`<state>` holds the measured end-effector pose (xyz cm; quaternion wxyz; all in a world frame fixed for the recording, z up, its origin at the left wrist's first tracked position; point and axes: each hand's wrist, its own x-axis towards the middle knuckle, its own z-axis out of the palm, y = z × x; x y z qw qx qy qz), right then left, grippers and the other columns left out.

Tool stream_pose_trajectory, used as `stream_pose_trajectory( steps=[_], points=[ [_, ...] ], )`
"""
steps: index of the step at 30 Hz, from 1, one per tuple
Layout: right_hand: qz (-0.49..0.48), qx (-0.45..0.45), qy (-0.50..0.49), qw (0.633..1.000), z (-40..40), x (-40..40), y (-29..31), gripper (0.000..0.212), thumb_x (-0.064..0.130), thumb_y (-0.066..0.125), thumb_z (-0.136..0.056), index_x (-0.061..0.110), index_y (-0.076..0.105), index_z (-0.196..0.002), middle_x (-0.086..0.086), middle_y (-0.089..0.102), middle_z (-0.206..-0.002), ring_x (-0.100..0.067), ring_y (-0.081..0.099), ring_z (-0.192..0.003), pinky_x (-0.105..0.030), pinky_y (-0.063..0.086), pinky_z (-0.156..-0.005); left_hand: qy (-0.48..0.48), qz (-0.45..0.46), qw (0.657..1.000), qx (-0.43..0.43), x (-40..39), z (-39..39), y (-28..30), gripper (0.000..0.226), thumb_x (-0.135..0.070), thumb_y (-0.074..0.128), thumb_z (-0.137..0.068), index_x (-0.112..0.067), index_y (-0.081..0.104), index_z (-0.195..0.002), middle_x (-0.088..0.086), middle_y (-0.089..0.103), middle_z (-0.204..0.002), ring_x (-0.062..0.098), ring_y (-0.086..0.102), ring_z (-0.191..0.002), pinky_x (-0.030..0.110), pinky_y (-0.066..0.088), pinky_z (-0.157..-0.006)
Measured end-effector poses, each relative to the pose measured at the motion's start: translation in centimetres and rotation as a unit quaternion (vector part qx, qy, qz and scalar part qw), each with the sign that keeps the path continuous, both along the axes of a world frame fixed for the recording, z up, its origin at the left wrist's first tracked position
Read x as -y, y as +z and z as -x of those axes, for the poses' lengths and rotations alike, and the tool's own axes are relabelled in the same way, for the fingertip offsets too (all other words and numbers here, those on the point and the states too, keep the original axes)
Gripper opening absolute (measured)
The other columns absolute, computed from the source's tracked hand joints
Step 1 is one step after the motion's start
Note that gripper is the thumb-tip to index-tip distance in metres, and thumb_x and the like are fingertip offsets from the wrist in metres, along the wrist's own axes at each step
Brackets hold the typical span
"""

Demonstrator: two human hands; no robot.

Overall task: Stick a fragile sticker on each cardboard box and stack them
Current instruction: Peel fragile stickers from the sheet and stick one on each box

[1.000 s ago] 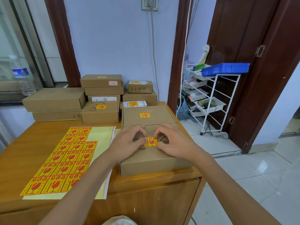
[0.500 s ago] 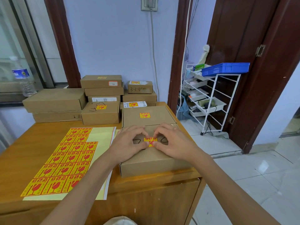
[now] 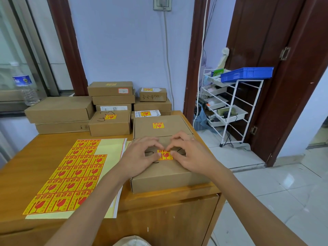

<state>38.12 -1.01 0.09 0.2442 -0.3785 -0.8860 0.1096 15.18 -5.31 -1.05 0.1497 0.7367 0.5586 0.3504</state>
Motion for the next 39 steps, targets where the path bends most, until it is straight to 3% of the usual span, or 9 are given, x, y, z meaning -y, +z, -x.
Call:
stream_pose_trajectory(
  steps=[4,8,13,17,32,34,36,38,39],
  points=[
    [-0.005,0.013,0.003,1.0,0.0,0.2,0.3,0.019,0.047,0.065,-0.098,0.041,0.072,-0.115,0.017,0.052,-0.13,-0.006,0.053,-0.111,-0.016,0.038,-0.081,-0.001,0.0,1.0,-0.004,0.0,0.0,0.0,0.017,-0.034,0.068,-0.095,-0.043,0.071,-0.109,-0.019,0.057,-0.139,0.011,0.043,-0.135,0.05,0.031,-0.115],
    [-0.047,0.03,0.002,0.998,0.1,0.5,0.2,0.024,0.052,0.057,-0.101,0.041,0.072,-0.115,0.014,0.049,-0.138,-0.009,0.058,-0.113,-0.031,0.051,-0.085,0.0,0.001,1.0,-0.004,-0.1,0.1,-0.1,0.019,-0.049,0.062,-0.09,-0.047,0.067,-0.108,-0.022,0.056,-0.138,0.009,0.043,-0.133,0.052,0.033,-0.113],
    [-0.036,-0.008,0.048,0.998,0.0,0.4,0.0,0.026,0.026,0.061,-0.098,0.043,0.079,-0.105,0.014,0.051,-0.14,-0.005,0.052,-0.124,-0.029,0.051,-0.092,0.001,-0.001,1.0,-0.007,-0.1,0.1,-0.1,0.025,-0.048,0.058,-0.088,-0.046,0.068,-0.111,-0.024,0.056,-0.137,0.009,0.043,-0.133,0.051,0.033,-0.114],
    [-0.018,-0.03,0.061,0.998,-0.2,0.4,-0.1,0.03,0.019,0.062,-0.097,0.043,0.08,-0.1,0.016,0.052,-0.139,-0.002,0.052,-0.123,-0.025,0.049,-0.093,0.003,-0.003,1.0,-0.015,-0.1,0.1,-0.3,0.026,-0.045,0.06,-0.09,-0.042,0.069,-0.114,-0.023,0.056,-0.137,0.01,0.043,-0.133,0.049,0.033,-0.113],
    [0.02,-0.122,0.039,0.992,-0.4,-0.1,0.0,0.05,-0.004,0.063,-0.09,0.04,0.07,-0.068,0.015,0.069,-0.097,-0.008,0.064,-0.098,-0.04,0.051,-0.091,0.019,0.006,0.996,-0.083,0.9,-0.5,1.1,0.022,-0.039,0.064,-0.096,-0.04,0.066,-0.118,-0.019,0.054,-0.138,0.008,0.044,-0.131,0.043,0.034,-0.113],
    [0.0,-0.167,-0.003,0.986,-1.1,0.4,0.7,0.041,-0.002,0.061,-0.093,0.033,0.073,-0.076,0.014,0.07,-0.097,-0.005,0.065,-0.099,-0.031,0.051,-0.091,0.051,-0.012,0.991,-0.126,1.6,-0.6,1.9,0.029,-0.046,0.06,-0.097,-0.038,0.061,-0.125,-0.017,0.052,-0.138,0.008,0.044,-0.132,0.039,0.035,-0.112],
    [0.002,-0.182,-0.062,0.981,-2.6,0.7,1.6,0.027,0.01,0.058,-0.099,0.033,0.072,-0.1,0.015,0.068,-0.111,0.002,0.06,-0.109,-0.017,0.044,-0.095,0.113,-0.008,0.992,-0.056,2.9,-0.3,3.0,0.04,-0.05,0.057,-0.098,-0.032,0.056,-0.134,-0.014,0.05,-0.142,0.009,0.045,-0.132,0.034,0.038,-0.109],
    [0.06,-0.155,-0.128,0.978,-4.7,0.9,1.4,0.026,0.033,0.058,-0.103,0.037,0.061,-0.128,0.014,0.06,-0.134,0.001,0.053,-0.125,-0.023,0.041,-0.104,0.17,0.05,0.983,0.048,4.4,0.6,3.5,0.06,-0.06,0.058,-0.093,-0.03,0.047,-0.144,-0.008,0.046,-0.15,0.013,0.044,-0.137,0.033,0.04,-0.104],
    [0.11,-0.146,-0.152,0.971,-5.7,1.4,1.0,0.039,0.047,0.057,-0.101,0.037,0.053,-0.139,0.013,0.054,-0.143,-0.005,0.049,-0.133,-0.031,0.041,-0.109,0.181,0.097,0.976,0.068,5.2,1.0,3.6,0.075,-0.069,0.06,-0.087,-0.03,0.041,-0.148,-0.006,0.043,-0.155,0.017,0.043,-0.139,0.037,0.04,-0.104]
  ],
)
